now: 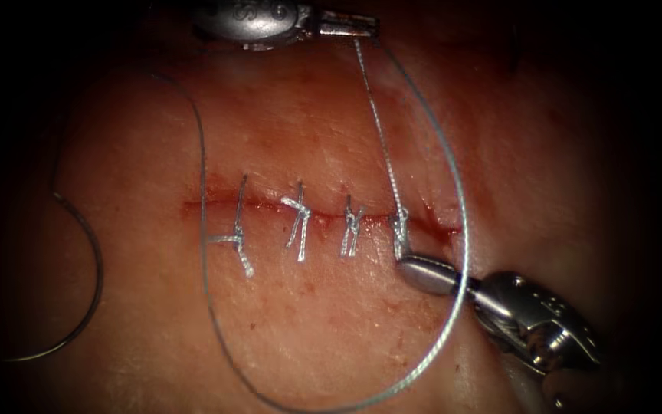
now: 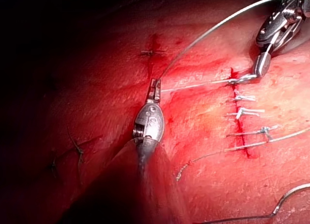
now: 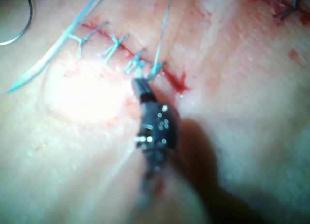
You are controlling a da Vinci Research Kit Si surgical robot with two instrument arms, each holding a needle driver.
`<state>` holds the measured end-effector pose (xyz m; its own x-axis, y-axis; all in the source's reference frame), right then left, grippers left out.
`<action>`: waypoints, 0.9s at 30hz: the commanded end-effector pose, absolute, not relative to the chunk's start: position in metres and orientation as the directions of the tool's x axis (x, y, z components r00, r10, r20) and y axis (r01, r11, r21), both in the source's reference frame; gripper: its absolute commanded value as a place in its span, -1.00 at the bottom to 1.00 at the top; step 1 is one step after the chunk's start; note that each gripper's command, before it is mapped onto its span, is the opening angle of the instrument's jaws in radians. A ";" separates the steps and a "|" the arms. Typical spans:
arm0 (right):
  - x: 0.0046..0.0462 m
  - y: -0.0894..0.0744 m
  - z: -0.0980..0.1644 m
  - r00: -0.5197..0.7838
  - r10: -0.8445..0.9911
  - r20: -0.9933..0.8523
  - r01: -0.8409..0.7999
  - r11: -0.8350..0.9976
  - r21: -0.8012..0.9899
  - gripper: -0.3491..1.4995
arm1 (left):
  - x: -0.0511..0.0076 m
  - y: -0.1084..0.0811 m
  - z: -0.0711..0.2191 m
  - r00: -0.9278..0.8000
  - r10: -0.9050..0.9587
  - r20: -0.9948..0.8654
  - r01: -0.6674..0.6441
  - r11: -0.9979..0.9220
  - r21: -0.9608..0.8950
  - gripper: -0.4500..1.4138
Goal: Wound Closure
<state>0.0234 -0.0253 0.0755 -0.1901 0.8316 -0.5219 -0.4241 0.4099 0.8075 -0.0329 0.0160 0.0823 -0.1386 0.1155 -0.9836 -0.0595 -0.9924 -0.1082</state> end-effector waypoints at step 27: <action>0.0250 -0.029 0.074 -0.074 0.819 -0.569 -0.370 0.507 0.778 -1.00 | -0.0350 0.023 0.088 -0.221 0.101 -0.970 -0.177 -0.982 -0.062 -1.00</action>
<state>0.0243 -0.0284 0.0738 -0.0744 0.8174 -0.5713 -0.3729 0.5085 0.7761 -0.0345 0.0226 0.0882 -0.2259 0.1039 -0.9686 -0.1766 -0.9822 -0.0642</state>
